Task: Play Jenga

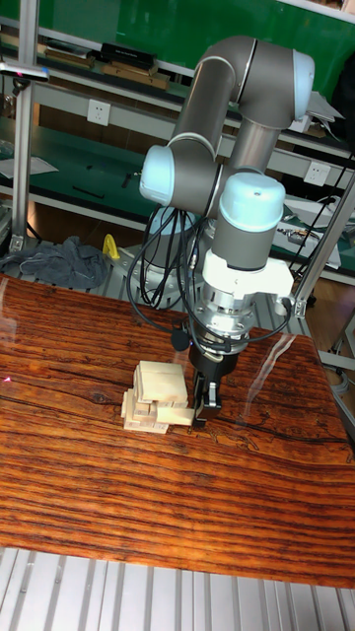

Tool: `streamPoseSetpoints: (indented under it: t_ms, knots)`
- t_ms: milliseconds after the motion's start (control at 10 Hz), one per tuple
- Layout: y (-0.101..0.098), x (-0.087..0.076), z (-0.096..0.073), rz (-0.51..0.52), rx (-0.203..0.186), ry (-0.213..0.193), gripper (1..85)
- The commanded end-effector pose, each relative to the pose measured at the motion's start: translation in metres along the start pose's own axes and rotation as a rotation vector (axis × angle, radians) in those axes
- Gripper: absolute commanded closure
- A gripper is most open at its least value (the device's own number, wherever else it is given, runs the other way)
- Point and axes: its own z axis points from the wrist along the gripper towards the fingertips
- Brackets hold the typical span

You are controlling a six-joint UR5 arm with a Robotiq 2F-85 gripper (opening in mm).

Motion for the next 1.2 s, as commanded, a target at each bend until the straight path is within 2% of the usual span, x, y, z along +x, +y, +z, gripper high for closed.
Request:
streamPoseSetpoints:
  t_ms: [0,1100]
  knots:
    - [-0.0027,-0.0016,-0.0013,0.008,0.008,-0.011,83.3]
    - [-0.0057,-0.0049,-0.0023,-0.011,0.013,-0.032,84.3]
